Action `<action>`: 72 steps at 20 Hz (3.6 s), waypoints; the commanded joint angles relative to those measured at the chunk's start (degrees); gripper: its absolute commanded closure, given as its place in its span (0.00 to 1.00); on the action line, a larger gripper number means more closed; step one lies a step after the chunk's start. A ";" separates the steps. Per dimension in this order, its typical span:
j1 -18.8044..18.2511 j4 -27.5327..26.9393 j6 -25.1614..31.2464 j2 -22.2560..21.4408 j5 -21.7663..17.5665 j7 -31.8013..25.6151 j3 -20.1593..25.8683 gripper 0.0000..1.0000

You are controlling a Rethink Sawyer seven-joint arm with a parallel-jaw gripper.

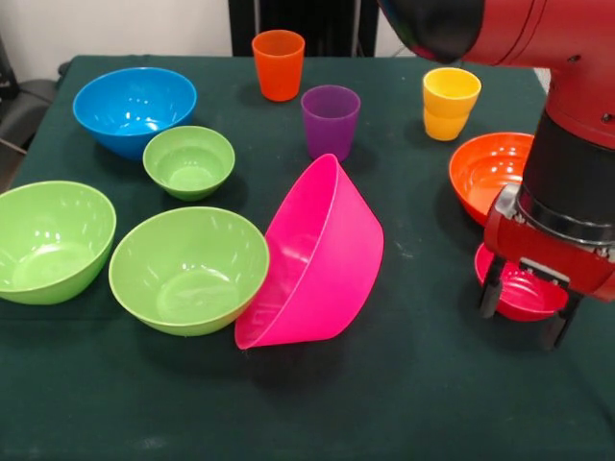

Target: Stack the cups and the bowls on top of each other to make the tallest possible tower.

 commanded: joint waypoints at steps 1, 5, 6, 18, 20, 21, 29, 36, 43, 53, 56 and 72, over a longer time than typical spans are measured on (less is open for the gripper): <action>-1.80 13.64 -3.08 -5.75 1.02 1.51 1.14 0.00; -2.84 15.29 -4.58 -6.08 1.37 -0.27 1.46 0.00; -2.93 15.49 -4.91 -6.11 1.42 -0.41 1.54 0.00; -2.18 14.02 -5.44 -4.82 1.31 1.08 0.29 0.00; -1.91 12.78 -4.87 -4.00 1.10 0.81 0.09 0.00; -1.90 12.72 -5.00 -3.78 1.10 0.74 0.09 0.00; -1.57 14.07 -7.67 -2.75 0.90 1.10 -0.20 0.00; -2.40 17.06 -10.37 -2.86 1.49 -0.51 0.92 0.00; -2.25 20.77 -12.12 -4.38 1.56 -1.20 0.60 0.00; -2.22 29.05 -16.95 -7.21 1.72 -1.19 1.14 0.00; -2.23 31.83 -18.88 -8.52 1.28 -0.98 0.70 0.00; -4.85 28.71 -17.88 -7.93 0.88 -3.29 0.53 0.00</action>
